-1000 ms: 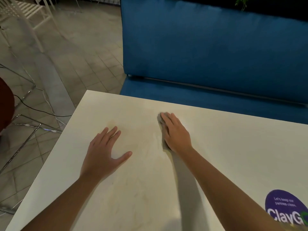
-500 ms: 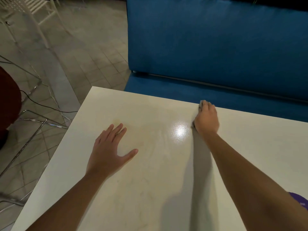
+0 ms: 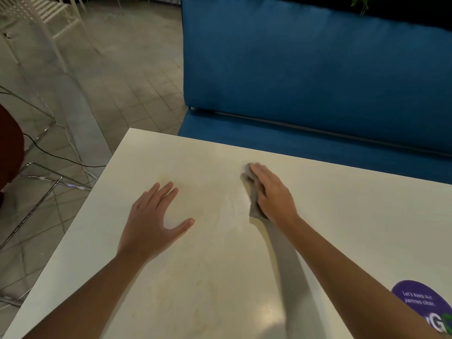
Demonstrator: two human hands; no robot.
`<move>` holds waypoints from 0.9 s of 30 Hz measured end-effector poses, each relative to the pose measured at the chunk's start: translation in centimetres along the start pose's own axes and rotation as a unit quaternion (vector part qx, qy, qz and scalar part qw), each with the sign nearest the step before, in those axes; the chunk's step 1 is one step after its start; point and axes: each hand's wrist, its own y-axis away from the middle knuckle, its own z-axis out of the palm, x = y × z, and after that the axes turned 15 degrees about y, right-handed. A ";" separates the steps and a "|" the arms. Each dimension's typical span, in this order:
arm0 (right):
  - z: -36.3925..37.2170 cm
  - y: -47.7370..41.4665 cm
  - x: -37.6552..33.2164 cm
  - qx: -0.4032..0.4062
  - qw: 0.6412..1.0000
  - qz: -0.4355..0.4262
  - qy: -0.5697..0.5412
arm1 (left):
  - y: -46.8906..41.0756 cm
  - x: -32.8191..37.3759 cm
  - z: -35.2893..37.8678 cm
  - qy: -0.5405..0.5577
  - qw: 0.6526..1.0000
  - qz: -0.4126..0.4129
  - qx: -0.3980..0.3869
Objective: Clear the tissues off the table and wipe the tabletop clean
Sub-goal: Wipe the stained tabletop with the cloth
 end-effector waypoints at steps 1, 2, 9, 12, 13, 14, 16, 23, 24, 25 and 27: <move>-0.7 0.3 0.8 0.025 0.999 0.029 -0.013 | 0.0 0.0 0.0 0.001 1.000 0.000 0.000; -1.5 0.6 1.5 0.048 0.997 0.055 -0.016 | 0.0 0.0 0.0 0.002 1.000 0.001 0.001; -4.5 1.5 3.0 0.029 0.992 0.077 0.096 | 0.0 0.1 -0.2 0.000 1.000 0.005 -0.001; -2.5 2.1 2.9 -0.062 0.986 0.018 0.157 | -0.1 0.0 -0.1 0.002 1.000 0.006 0.003; -1.9 2.1 3.0 -0.067 0.985 0.019 0.158 | -0.1 0.0 -0.1 0.002 1.000 0.007 0.004; -1.2 1.9 3.1 -0.061 0.985 0.034 0.157 | -0.1 0.1 -0.1 0.003 1.000 0.008 0.004; 0.0 1.0 2.9 -0.040 0.981 0.070 0.179 | -0.1 0.0 0.0 0.006 1.000 0.007 0.005; 2.5 -0.9 -4.5 0.003 0.991 0.054 0.124 | 0.0 -0.2 0.1 0.007 1.000 0.001 0.008; 2.4 -0.4 -5.4 0.008 0.993 0.001 0.119 | 0.0 -0.1 0.1 0.007 1.000 0.002 0.009; 2.3 0.3 -5.8 0.008 0.992 -0.047 0.117 | 0.0 -0.1 0.1 0.006 1.000 0.003 0.010; 1.9 1.8 -4.7 -0.006 0.988 -0.120 0.101 | 0.0 -0.1 0.1 0.006 1.000 0.006 0.008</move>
